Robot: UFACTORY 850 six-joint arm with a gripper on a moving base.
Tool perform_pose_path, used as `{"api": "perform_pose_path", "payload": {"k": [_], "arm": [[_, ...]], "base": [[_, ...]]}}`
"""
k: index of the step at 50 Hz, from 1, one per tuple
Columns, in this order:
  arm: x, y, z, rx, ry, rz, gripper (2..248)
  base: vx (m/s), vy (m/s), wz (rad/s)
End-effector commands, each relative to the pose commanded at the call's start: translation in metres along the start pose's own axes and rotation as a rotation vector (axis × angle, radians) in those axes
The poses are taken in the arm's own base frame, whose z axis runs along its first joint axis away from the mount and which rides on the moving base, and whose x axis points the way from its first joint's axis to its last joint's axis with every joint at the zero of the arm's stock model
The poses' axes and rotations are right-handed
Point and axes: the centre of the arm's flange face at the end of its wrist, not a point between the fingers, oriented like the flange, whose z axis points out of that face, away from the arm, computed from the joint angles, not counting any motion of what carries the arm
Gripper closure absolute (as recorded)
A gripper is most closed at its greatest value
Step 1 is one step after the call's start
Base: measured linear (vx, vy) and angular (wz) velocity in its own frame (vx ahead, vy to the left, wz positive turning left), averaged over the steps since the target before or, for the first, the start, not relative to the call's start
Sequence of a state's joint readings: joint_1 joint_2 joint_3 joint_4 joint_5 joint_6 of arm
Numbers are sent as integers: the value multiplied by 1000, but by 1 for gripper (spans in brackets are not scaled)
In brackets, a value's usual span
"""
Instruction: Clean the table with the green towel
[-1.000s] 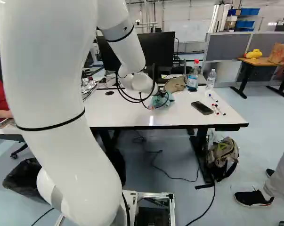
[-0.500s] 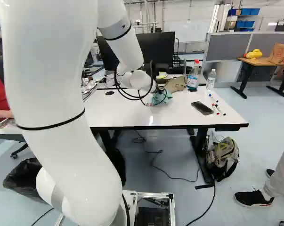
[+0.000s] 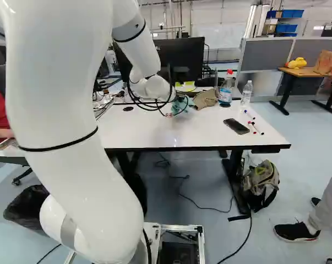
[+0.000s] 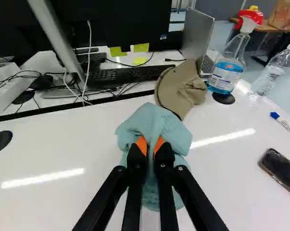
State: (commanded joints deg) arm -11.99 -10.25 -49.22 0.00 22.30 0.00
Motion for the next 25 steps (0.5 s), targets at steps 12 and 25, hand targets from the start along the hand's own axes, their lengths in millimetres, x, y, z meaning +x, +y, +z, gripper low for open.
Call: {"api": "perform_pose_path", "payload": {"k": [12, 25], "arm": [[11, -19, 4, 31, 18, -17, 213], [15, -41, 13, 65, 21, -35, 213]], "base": [[0, 0, 0], [0, 0, 0]]}}
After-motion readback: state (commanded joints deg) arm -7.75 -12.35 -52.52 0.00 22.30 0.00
